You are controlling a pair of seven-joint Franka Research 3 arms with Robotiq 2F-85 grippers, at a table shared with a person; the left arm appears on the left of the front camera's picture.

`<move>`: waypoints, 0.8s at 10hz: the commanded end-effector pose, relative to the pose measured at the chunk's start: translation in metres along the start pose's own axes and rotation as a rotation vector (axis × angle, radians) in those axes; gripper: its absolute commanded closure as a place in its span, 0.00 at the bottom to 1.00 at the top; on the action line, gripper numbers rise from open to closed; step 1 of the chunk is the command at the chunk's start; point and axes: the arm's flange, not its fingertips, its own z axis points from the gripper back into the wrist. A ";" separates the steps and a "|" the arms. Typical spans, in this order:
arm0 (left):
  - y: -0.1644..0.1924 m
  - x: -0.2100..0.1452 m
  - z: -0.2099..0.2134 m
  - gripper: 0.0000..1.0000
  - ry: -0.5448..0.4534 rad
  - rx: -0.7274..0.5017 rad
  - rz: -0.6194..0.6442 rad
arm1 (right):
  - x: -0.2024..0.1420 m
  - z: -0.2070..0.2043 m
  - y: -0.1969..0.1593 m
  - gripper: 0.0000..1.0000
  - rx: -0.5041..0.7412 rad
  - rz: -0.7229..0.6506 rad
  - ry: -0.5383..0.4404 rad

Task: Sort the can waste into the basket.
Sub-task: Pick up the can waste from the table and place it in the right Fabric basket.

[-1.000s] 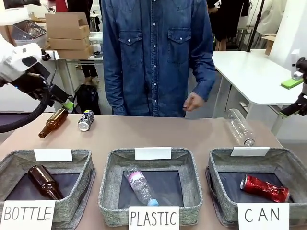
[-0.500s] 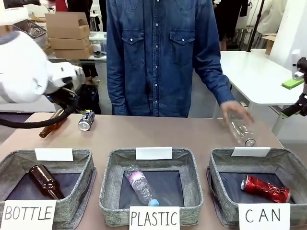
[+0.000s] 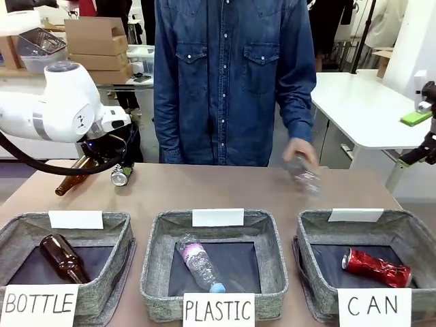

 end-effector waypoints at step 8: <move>0.012 0.016 -0.032 0.58 -0.075 0.020 0.097 | -0.003 0.001 0.000 0.00 -0.005 0.017 0.008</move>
